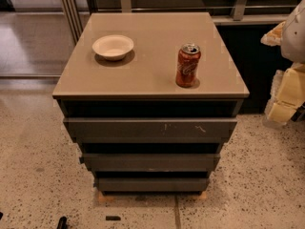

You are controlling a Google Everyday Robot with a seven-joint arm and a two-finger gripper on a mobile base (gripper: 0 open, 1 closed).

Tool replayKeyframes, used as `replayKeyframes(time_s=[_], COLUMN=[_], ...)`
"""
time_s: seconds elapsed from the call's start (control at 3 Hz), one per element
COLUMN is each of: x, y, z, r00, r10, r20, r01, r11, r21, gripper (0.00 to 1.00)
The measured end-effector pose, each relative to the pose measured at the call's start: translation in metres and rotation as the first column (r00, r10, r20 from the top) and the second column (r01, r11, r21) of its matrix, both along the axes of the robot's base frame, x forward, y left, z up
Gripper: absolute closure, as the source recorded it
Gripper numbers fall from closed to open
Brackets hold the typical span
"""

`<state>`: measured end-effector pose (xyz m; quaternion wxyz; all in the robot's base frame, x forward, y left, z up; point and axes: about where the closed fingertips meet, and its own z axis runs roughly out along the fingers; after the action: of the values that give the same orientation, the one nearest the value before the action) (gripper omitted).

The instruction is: Open top drawer

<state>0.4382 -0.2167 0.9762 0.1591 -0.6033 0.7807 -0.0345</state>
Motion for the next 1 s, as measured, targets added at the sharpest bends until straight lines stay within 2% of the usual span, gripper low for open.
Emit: replayKeyframes(time_s=[0.33, 0.67, 1.0], x=[0.002, 0.011, 0.027], y=[-0.003, -0.006, 0.004], z=[-0.004, -0.035, -0.078], r00=[1.0000, 0.9999, 0.9999], r10=[-0.005, -0.009, 0.007], r20=[0.009, 0.012, 0.015], r01=[0.005, 0.009, -0.009], r11=[1.000, 0.999, 0.995], r21=[0.008, 0.043, 0.100], gripper=[0.00, 0.00, 0.00])
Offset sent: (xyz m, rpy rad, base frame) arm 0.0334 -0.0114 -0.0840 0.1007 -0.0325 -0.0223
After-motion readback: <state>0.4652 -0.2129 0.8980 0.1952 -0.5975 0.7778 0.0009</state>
